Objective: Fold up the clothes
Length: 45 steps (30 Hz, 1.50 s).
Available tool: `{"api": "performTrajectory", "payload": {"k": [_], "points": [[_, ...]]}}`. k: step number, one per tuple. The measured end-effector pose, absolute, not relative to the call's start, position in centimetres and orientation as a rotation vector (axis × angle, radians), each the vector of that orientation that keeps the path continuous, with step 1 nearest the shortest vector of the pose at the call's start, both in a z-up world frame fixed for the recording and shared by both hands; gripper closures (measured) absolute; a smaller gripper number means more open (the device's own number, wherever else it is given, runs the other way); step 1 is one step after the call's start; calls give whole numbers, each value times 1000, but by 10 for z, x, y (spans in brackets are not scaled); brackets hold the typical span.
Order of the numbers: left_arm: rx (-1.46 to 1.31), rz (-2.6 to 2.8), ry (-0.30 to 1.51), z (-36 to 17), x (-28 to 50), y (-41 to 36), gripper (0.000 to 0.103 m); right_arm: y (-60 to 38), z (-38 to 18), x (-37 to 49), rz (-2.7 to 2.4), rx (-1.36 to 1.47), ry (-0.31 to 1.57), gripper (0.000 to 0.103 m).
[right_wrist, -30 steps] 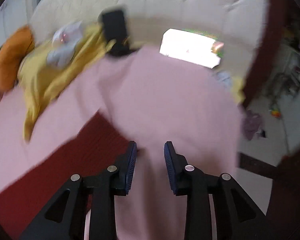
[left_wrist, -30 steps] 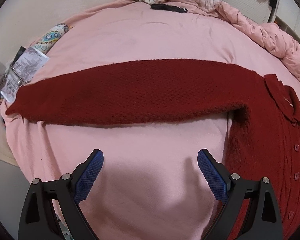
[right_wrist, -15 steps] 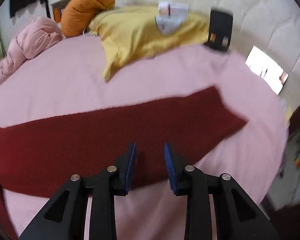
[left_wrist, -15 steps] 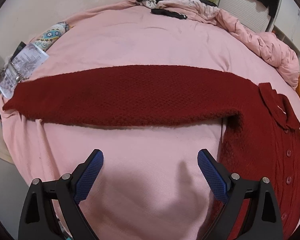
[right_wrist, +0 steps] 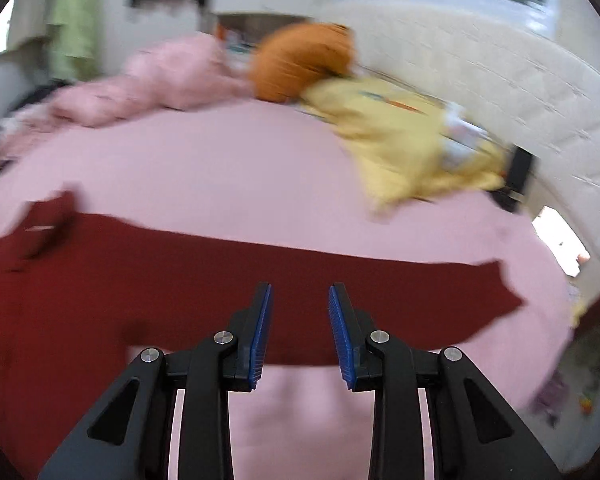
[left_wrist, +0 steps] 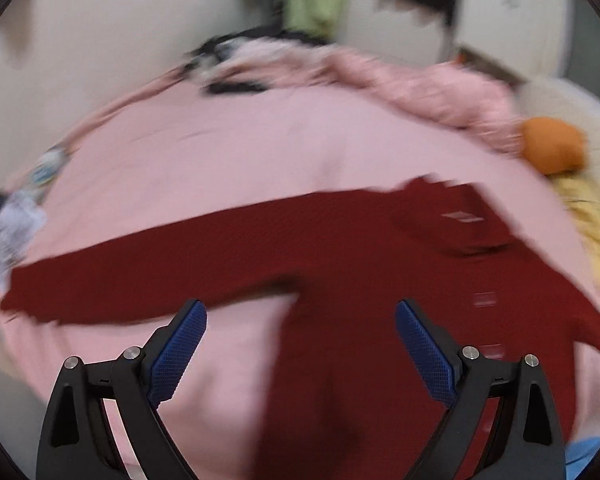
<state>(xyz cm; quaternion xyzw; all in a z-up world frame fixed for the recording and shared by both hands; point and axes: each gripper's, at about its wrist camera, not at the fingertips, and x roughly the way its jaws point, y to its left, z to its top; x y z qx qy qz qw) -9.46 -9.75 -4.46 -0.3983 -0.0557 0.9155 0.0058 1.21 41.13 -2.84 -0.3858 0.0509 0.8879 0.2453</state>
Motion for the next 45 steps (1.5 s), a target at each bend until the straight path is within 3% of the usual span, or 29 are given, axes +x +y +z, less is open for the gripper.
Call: {"api": "performTrajectory", "payload": {"k": [3,6,12,13,16,26,45], "points": [[-1203,2733,-169,-45,-89,-50,7,355,-30,1,2549,-1068,152,70],[-1270,2648,-144,-77,-85,-15,7,311,-53,-7,2618,-1113,142,50],[-1615,2475,-194,-177,-86,11,7,262,-135,-11,2615,-1304,86,50],[-1537,2519,-117,-181,-80,16,3,260,-147,-8,2607,-1316,75,49],[-1349,2591,108,-184,-61,30,0,259,-156,-1,2612,-1294,74,44],[-1121,2692,108,-192,-45,23,0,256,-156,8,2630,-1239,122,41],[-1076,2706,124,-194,-39,17,0,256,-158,2,2639,-1205,143,40]]}}
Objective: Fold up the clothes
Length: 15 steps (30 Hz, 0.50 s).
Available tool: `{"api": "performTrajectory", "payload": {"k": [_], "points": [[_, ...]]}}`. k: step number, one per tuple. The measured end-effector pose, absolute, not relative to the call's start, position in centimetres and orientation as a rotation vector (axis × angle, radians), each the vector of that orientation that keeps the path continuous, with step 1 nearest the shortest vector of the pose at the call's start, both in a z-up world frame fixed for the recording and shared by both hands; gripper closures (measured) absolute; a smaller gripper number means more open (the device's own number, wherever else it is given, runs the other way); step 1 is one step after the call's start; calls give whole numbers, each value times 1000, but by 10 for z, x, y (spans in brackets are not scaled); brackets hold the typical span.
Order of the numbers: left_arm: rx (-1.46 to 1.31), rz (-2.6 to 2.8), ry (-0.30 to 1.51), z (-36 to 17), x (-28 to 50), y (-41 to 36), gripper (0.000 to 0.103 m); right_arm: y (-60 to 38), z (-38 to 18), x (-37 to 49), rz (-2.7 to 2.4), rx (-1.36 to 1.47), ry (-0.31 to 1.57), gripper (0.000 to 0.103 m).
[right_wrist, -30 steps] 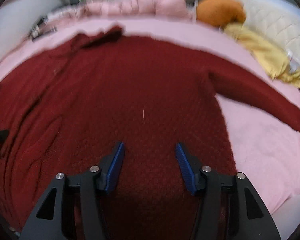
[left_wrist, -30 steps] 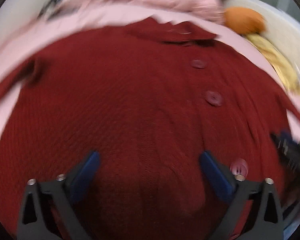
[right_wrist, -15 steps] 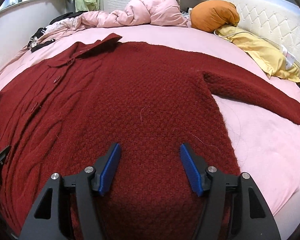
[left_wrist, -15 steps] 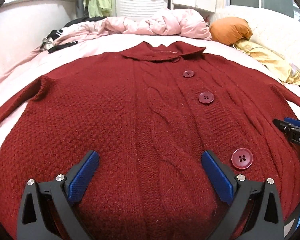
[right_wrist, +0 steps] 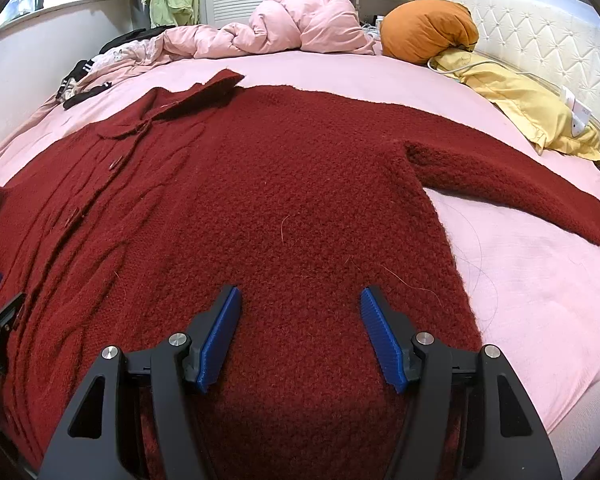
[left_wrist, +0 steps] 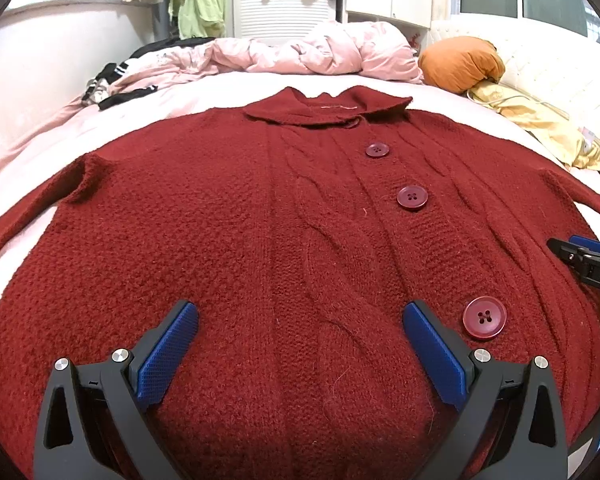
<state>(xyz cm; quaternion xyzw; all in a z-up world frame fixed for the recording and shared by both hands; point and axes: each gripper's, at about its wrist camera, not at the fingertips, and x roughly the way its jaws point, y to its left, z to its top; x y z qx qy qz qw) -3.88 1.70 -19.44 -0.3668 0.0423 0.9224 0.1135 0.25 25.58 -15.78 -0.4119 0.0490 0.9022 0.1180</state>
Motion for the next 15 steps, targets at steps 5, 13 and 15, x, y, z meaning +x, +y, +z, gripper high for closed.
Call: {"api": "performTrajectory", "payload": {"k": [5,13,15], "points": [[-1071,2698,128,-195,-38,9,0,257,-158,1,2641,-1204,144,40],[-1075,2704,123,-193,-38,15,0,254,-157,3,2637,-1202,143,40],[-1075,2705,123,-193,-38,15,0,254,-157,3,2637,-1202,142,40]]}}
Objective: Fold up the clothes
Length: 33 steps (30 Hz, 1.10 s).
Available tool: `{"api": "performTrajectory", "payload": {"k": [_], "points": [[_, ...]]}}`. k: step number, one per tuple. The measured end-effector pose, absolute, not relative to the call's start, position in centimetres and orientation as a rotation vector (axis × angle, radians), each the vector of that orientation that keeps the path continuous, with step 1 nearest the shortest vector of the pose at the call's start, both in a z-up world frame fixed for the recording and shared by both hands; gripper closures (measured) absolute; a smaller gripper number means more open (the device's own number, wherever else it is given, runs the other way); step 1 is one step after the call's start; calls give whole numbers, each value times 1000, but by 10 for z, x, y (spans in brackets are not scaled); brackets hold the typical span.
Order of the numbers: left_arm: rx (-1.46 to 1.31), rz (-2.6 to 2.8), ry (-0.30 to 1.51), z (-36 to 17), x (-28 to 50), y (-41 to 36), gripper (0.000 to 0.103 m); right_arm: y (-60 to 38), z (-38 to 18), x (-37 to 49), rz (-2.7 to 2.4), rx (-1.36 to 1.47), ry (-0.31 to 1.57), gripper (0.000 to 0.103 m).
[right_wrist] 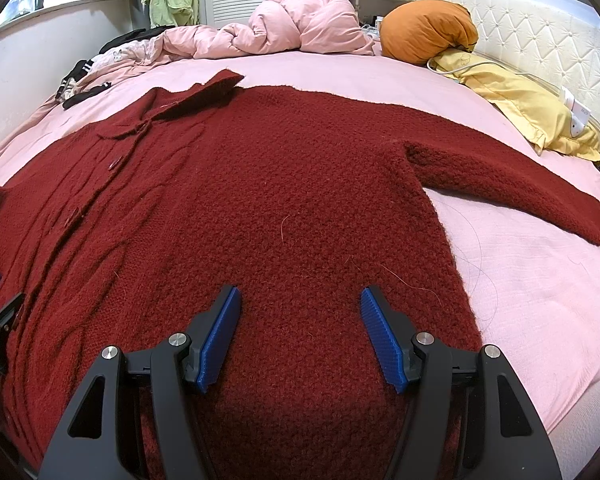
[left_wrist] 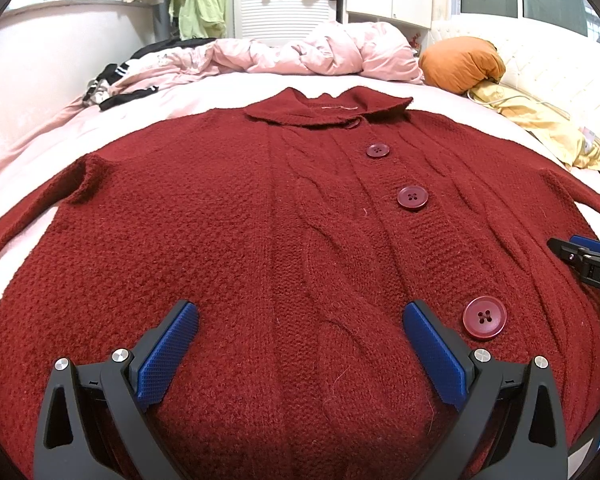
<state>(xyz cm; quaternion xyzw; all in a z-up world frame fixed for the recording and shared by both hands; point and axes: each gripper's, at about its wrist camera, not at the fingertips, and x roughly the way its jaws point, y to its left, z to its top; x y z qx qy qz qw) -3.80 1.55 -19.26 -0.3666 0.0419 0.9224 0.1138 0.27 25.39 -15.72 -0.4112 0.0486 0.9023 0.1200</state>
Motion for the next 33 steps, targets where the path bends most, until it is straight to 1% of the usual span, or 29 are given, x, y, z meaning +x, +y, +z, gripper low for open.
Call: {"api": "performTrajectory", "payload": {"k": [26,29,31,33], "points": [[-1080,2712,118,-190,-38,22,0,255,-157,3,2638,-1195,159,39],[-1080,2713,118,-190,-38,23,0,256,-156,3,2651,-1198,186,35],[-1080,2713,118,-190,-38,23,0,258,-155,2,2667,-1209,228,29],[-1080,2714,117,-190,-38,24,0,264,-152,2,2671,-1227,300,29]]}}
